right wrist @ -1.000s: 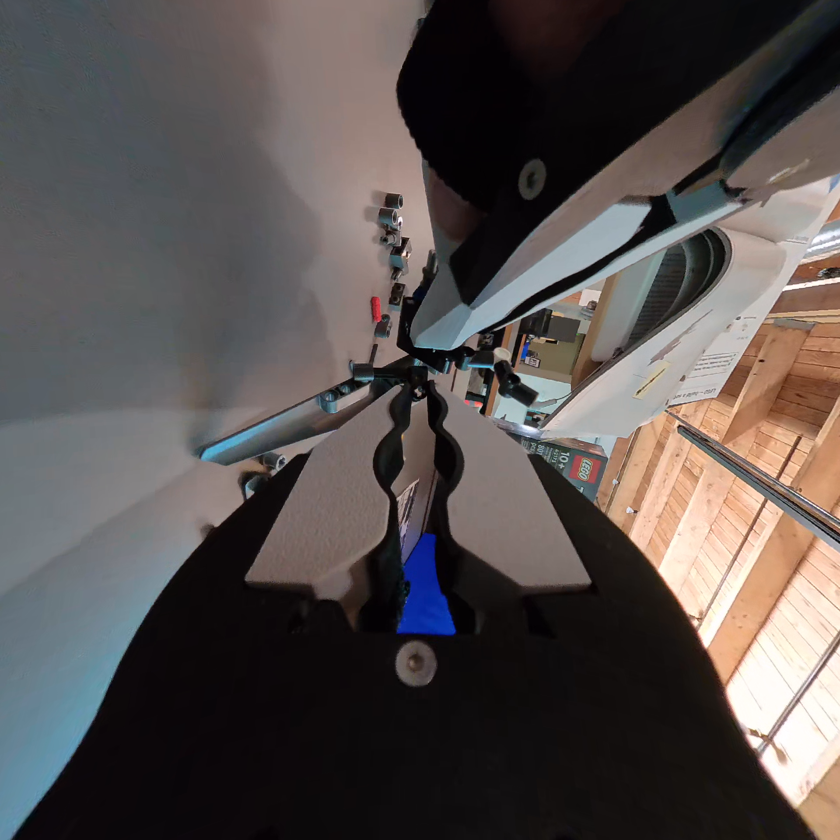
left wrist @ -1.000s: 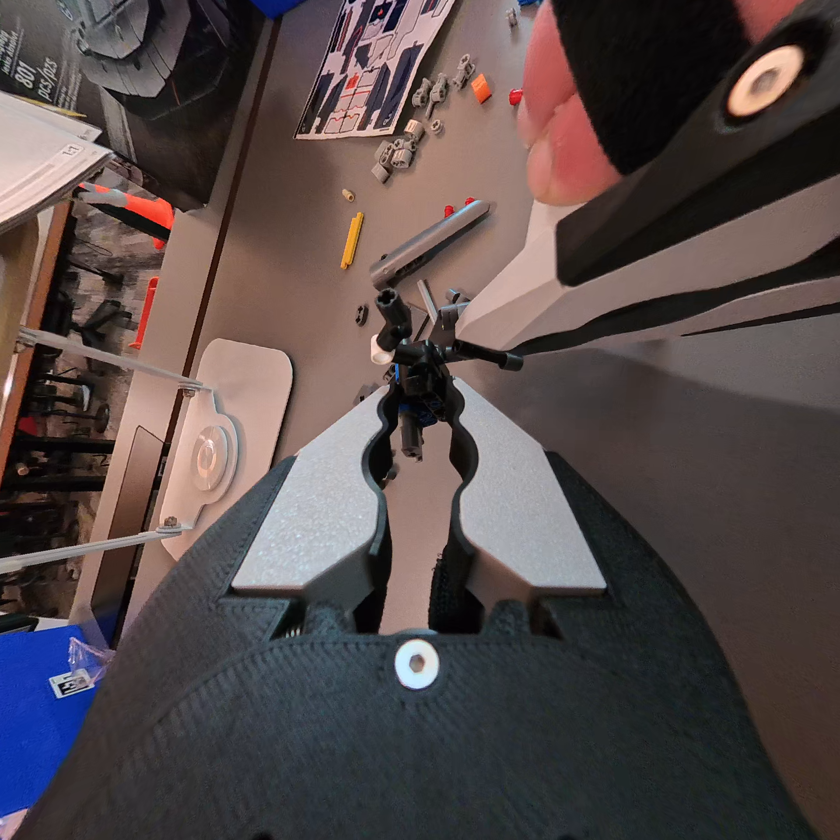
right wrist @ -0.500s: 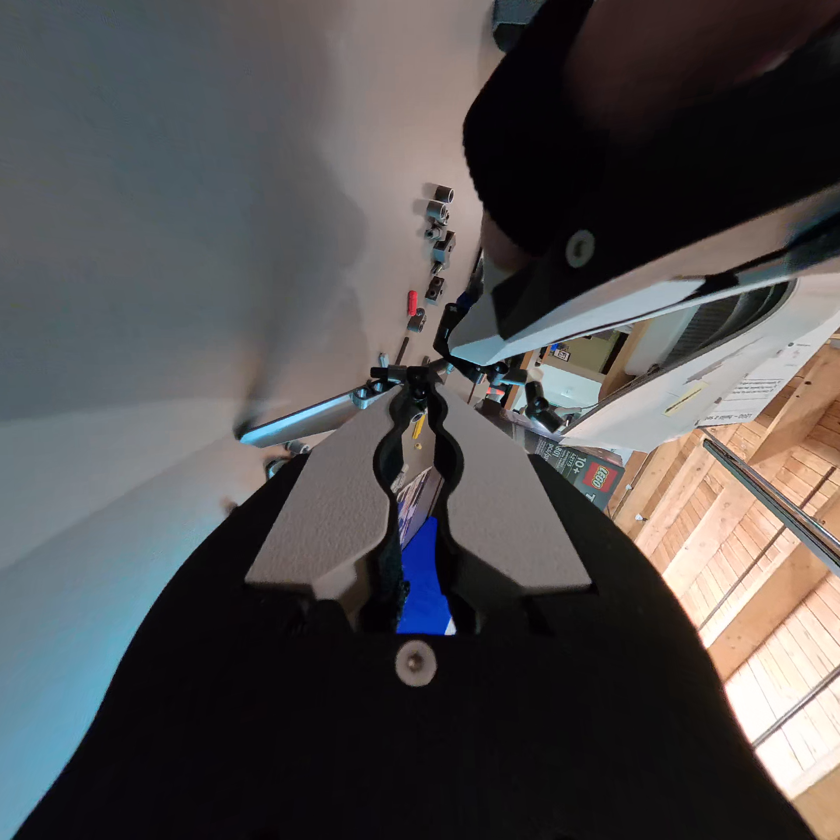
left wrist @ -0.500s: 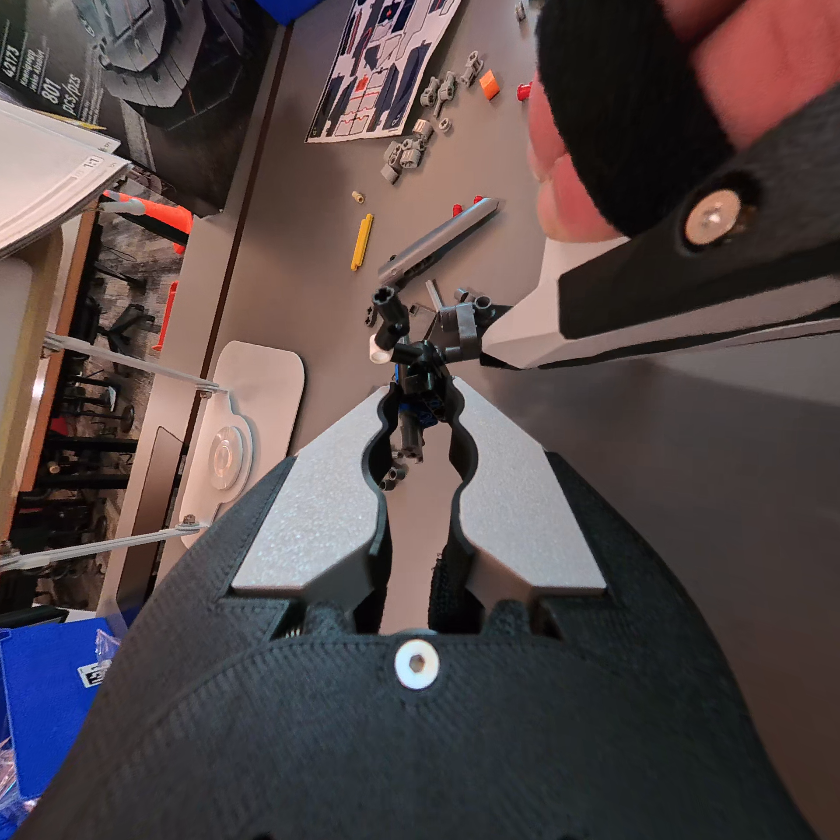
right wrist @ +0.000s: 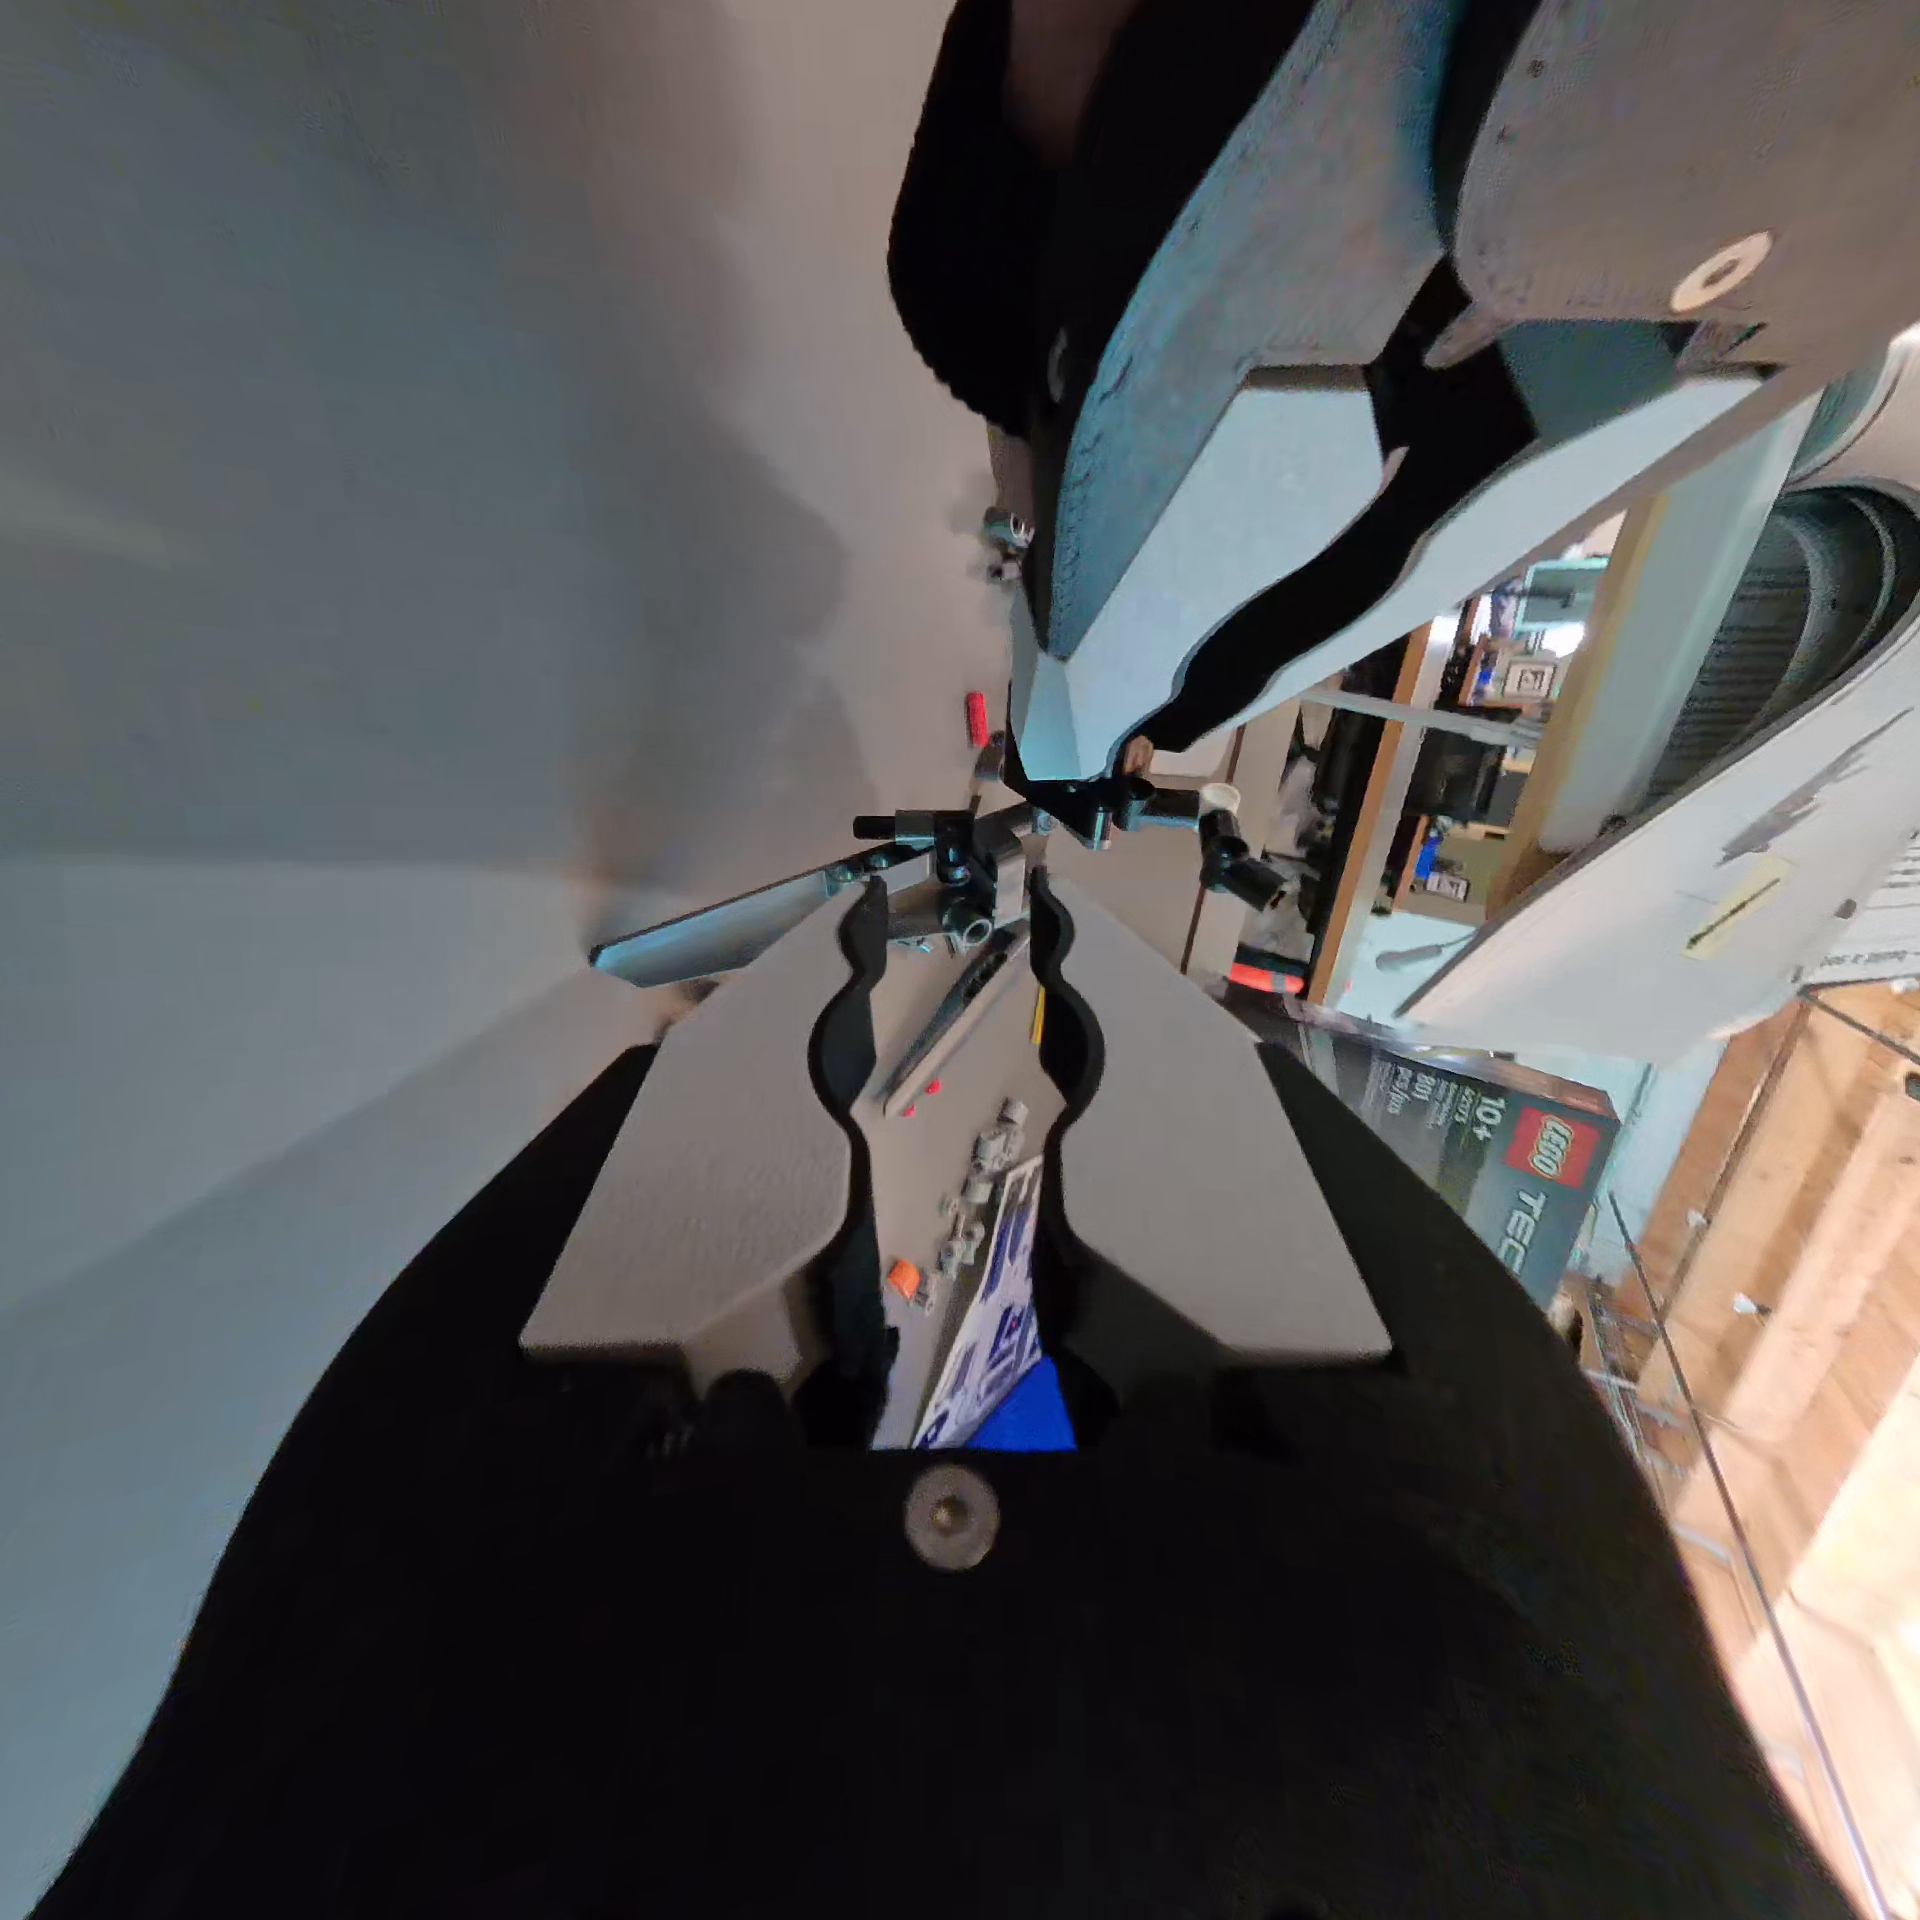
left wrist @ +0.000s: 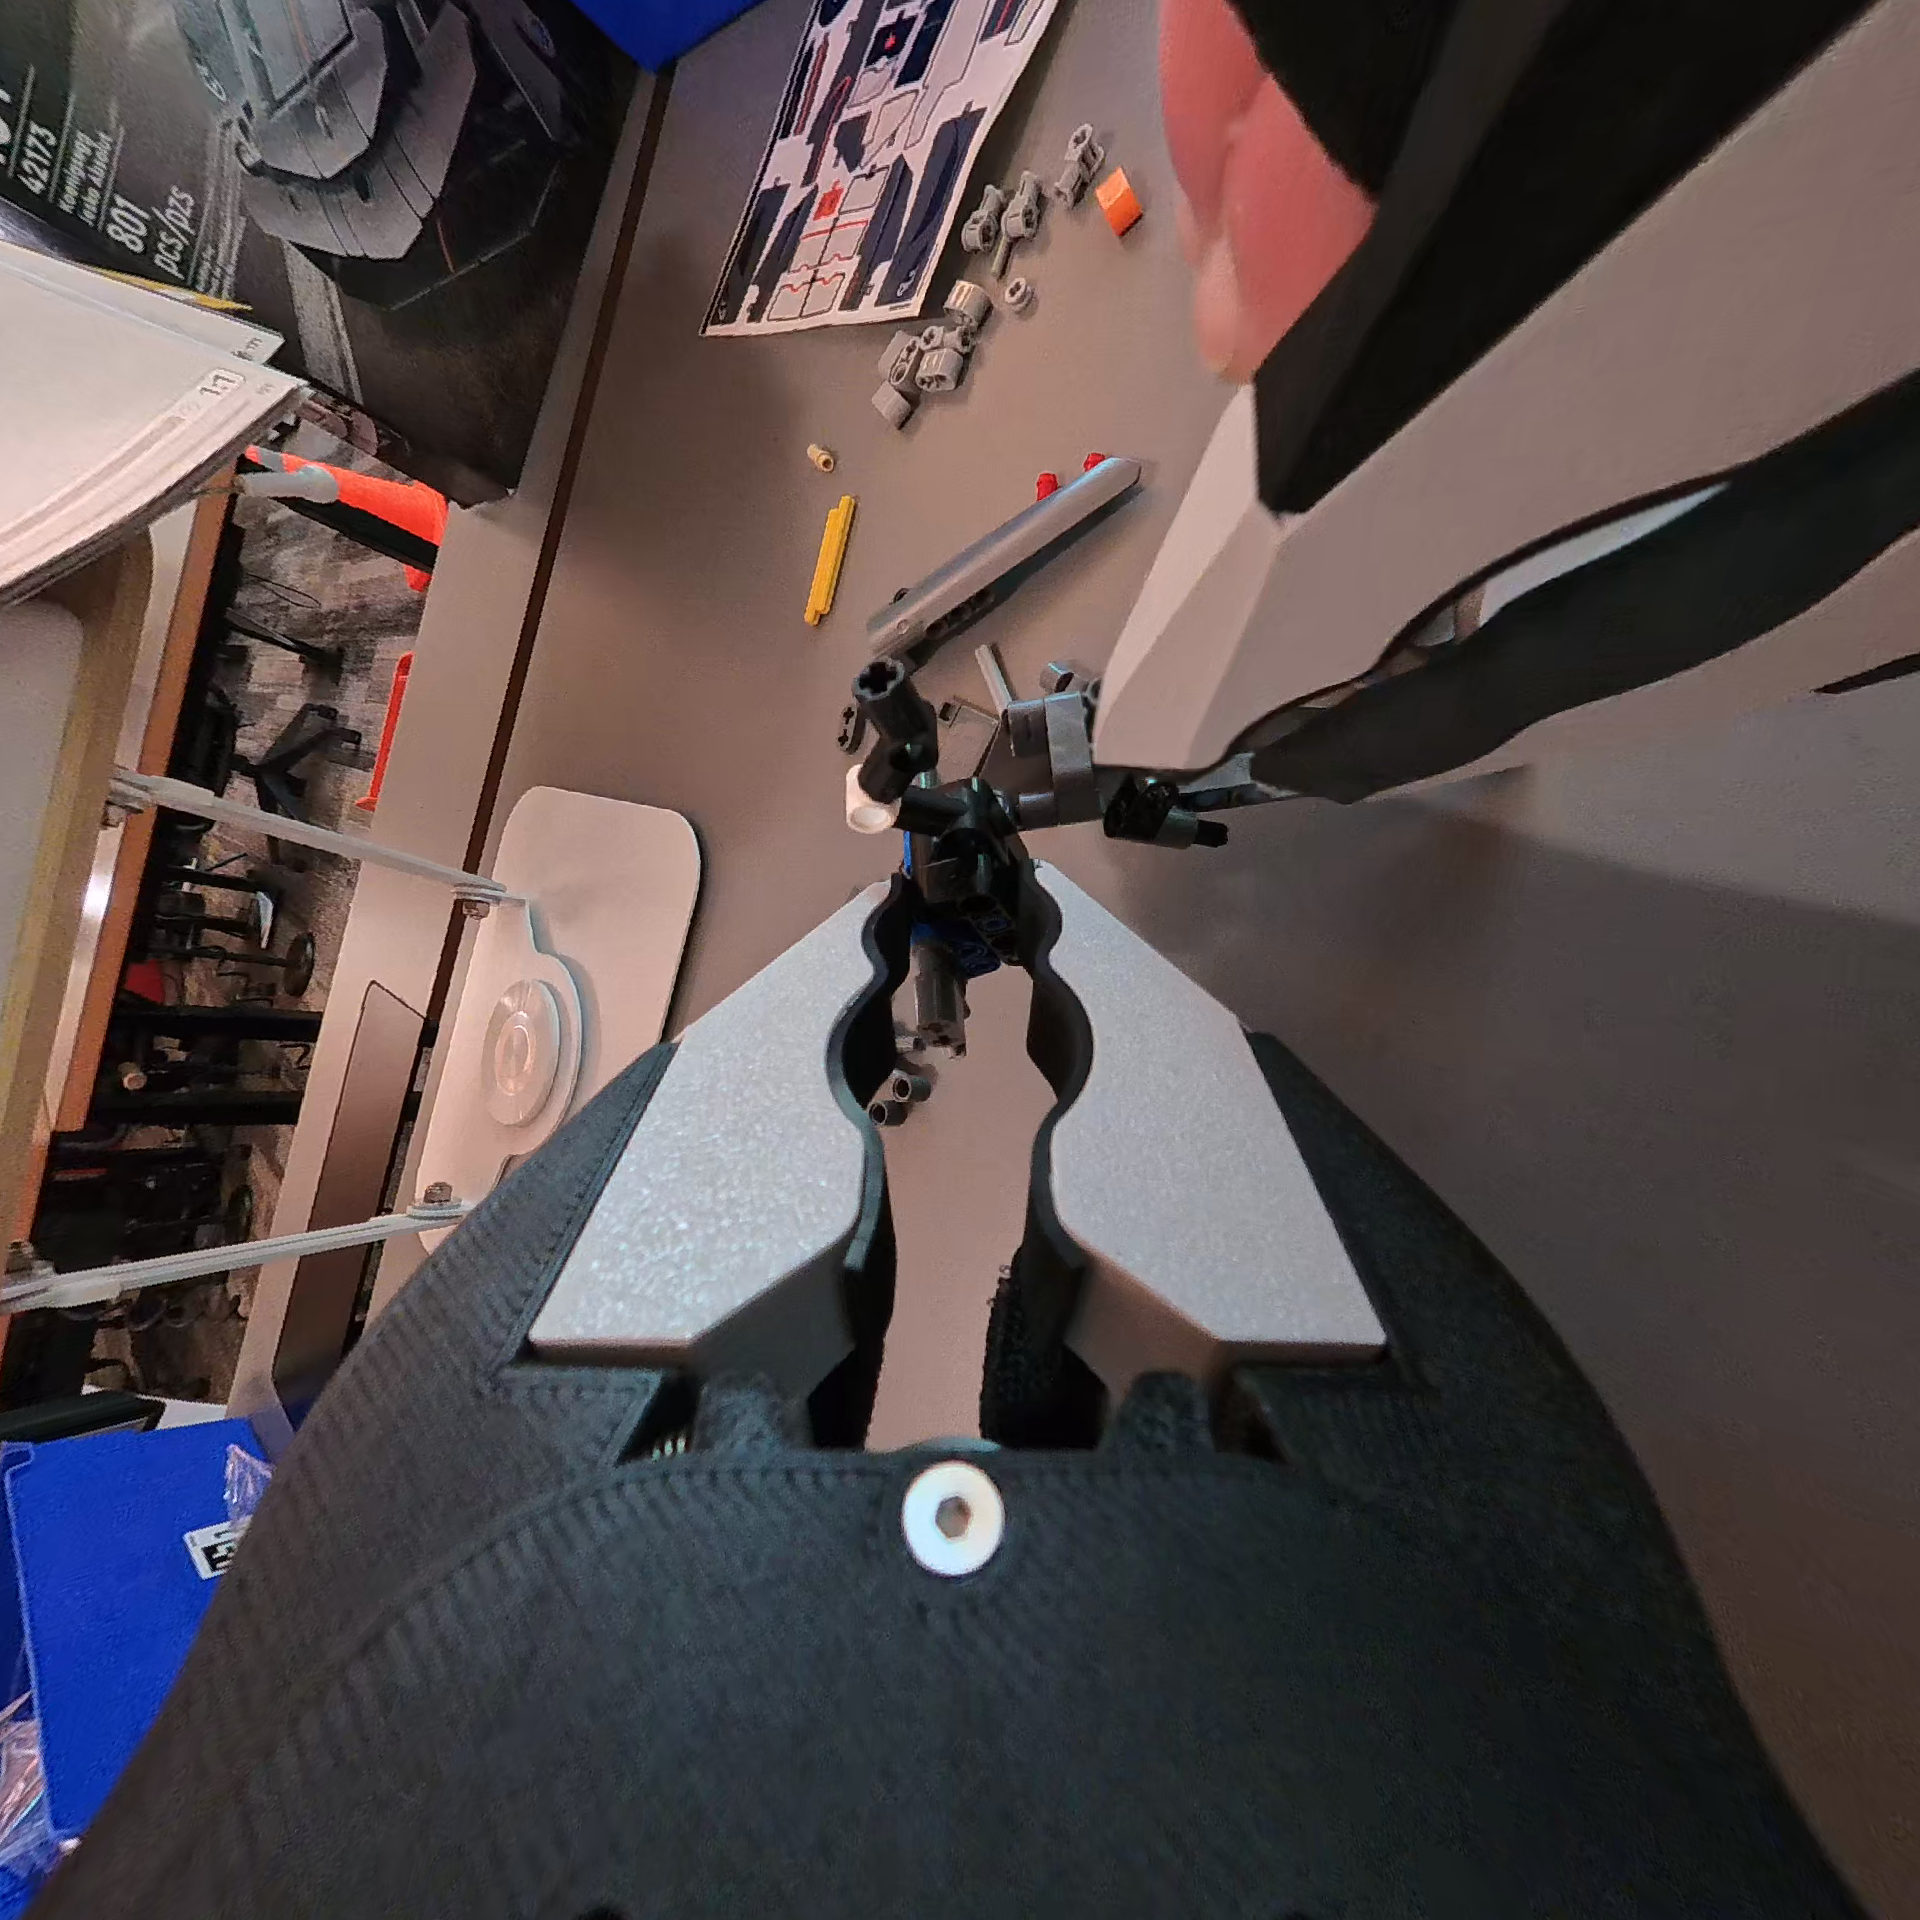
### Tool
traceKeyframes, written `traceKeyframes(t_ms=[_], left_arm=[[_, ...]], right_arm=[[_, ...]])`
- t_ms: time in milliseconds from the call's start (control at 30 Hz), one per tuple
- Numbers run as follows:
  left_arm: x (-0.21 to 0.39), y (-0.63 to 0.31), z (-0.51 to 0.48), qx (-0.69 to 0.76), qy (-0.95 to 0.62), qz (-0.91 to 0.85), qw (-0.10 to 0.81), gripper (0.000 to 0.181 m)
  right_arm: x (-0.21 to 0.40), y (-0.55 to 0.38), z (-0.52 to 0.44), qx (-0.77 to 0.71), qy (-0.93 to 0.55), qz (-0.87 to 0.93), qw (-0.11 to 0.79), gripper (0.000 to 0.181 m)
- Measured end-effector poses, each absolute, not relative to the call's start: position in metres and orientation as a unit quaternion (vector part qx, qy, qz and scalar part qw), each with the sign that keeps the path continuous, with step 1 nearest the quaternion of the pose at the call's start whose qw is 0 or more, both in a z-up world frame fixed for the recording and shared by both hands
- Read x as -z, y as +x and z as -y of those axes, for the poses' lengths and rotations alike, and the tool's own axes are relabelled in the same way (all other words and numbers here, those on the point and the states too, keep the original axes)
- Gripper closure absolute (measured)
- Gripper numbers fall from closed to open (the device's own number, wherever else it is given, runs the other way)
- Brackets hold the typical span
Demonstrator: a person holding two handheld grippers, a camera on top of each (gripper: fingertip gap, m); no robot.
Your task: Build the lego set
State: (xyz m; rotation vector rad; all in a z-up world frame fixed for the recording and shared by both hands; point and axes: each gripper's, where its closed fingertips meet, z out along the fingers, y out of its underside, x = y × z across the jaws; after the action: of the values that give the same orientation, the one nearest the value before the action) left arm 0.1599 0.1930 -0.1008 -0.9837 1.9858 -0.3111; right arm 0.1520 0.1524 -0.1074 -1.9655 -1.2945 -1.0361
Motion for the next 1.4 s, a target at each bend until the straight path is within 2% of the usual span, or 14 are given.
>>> traceKeyframes(t_ms=[233,367,633,967,1400], left_arm=[[0.095,0.161,-0.193,0.128,-0.391,-0.793,0.450,0.165],[0.092,0.163,-0.194,0.137,-0.388,-0.788,0.459,0.165],[0.073,0.166,-0.193,0.152,-0.384,-0.761,0.501,0.165],[0.069,0.165,-0.193,0.149,-0.382,-0.755,0.511,0.164],[0.069,0.165,-0.194,0.148,-0.384,-0.754,0.512,0.165]], right_arm=[[0.103,0.150,-0.151,0.340,-0.759,0.433,0.348,0.161],[0.092,0.161,-0.147,0.295,-0.783,0.386,0.389,0.157],[0.091,0.151,-0.155,0.118,-0.837,0.246,0.475,0.166],[0.083,0.164,-0.161,0.138,-0.829,0.207,0.500,0.161],[0.079,0.159,-0.158,0.167,-0.820,0.212,0.504,0.169]])
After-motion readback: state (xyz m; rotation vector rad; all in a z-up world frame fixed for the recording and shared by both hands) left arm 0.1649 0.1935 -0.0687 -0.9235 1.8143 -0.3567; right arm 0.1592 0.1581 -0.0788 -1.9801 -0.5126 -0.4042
